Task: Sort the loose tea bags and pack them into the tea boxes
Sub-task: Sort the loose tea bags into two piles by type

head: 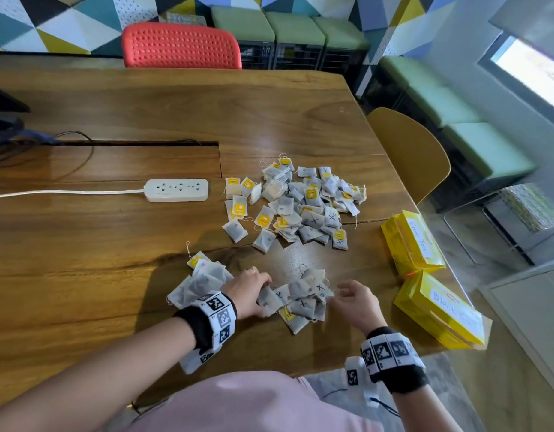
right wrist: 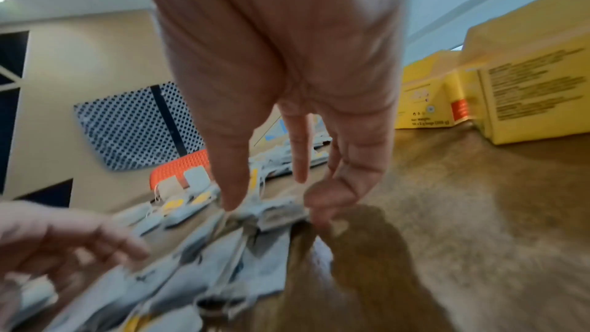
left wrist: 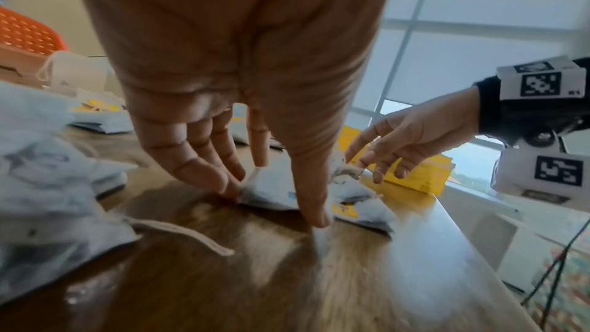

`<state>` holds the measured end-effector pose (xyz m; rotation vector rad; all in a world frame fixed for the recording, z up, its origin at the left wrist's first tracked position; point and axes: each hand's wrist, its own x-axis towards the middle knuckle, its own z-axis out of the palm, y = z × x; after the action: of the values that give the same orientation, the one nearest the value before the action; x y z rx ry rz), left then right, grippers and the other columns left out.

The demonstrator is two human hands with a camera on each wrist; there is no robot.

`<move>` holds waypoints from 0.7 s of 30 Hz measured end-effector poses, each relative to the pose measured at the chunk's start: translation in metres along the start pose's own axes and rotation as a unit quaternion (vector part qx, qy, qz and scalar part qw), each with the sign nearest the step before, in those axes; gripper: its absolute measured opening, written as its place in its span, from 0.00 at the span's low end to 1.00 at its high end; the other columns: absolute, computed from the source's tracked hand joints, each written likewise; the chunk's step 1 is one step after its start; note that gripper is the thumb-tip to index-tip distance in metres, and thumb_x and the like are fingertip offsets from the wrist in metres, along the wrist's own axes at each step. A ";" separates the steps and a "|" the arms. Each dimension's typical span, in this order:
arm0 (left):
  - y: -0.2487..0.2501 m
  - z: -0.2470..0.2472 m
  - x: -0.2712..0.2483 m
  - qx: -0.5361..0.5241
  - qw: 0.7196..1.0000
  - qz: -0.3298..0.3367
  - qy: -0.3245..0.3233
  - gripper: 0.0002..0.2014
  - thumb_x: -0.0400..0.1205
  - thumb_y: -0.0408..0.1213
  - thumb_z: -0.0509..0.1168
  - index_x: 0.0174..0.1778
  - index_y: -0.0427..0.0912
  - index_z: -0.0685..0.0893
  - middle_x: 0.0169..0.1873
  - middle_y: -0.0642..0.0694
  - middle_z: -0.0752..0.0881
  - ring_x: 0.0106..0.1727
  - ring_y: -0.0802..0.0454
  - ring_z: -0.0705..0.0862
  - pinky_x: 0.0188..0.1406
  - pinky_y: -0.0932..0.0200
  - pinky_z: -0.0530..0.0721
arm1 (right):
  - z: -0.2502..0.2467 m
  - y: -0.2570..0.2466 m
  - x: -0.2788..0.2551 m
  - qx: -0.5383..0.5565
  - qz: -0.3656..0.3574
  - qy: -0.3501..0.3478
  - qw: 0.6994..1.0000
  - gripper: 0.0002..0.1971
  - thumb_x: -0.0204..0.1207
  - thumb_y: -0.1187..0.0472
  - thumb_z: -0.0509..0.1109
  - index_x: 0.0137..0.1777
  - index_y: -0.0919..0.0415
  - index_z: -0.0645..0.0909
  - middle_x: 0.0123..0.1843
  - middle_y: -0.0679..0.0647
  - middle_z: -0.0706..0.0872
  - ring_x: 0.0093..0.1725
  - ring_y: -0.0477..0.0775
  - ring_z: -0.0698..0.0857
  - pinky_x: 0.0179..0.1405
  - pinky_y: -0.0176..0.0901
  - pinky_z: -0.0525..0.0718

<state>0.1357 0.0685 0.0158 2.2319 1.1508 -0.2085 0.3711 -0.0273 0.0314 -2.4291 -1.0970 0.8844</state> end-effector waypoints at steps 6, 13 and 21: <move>0.019 0.008 0.004 0.063 0.988 0.124 0.066 0.20 0.71 0.52 0.75 0.56 0.52 0.82 0.60 0.51 0.74 0.56 0.49 0.79 0.54 0.52 0.82 | 0.022 0.001 0.000 -0.069 -0.033 -0.009 0.997 0.28 0.66 0.50 0.81 0.66 0.52 0.76 0.59 0.54 0.76 0.56 0.53 0.80 0.60 0.45 0.81; 0.043 0.019 0.008 0.206 0.943 0.261 -0.007 0.14 0.82 0.44 0.65 0.63 0.50 0.85 0.62 0.47 0.83 0.65 0.46 0.78 0.63 0.49 0.76 | 0.023 0.005 0.001 -0.010 -0.014 -0.022 1.000 0.18 0.71 0.53 0.77 0.58 0.55 0.79 0.49 0.50 0.84 0.49 0.49 0.82 0.48 0.39 0.79; 0.052 0.026 0.012 0.203 0.948 0.244 -0.036 0.13 0.87 0.38 0.57 0.63 0.39 0.79 0.56 0.39 0.86 0.60 0.42 0.82 0.66 0.48 0.74 | 0.029 0.016 0.001 0.024 -0.011 -0.044 0.999 0.18 0.70 0.56 0.78 0.59 0.51 0.78 0.46 0.47 0.87 0.46 0.46 0.84 0.44 0.35 0.77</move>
<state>0.1869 0.0386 0.0137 2.7663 0.5149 -0.3405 0.3621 -0.0357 0.0009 -2.3562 -1.1172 1.0063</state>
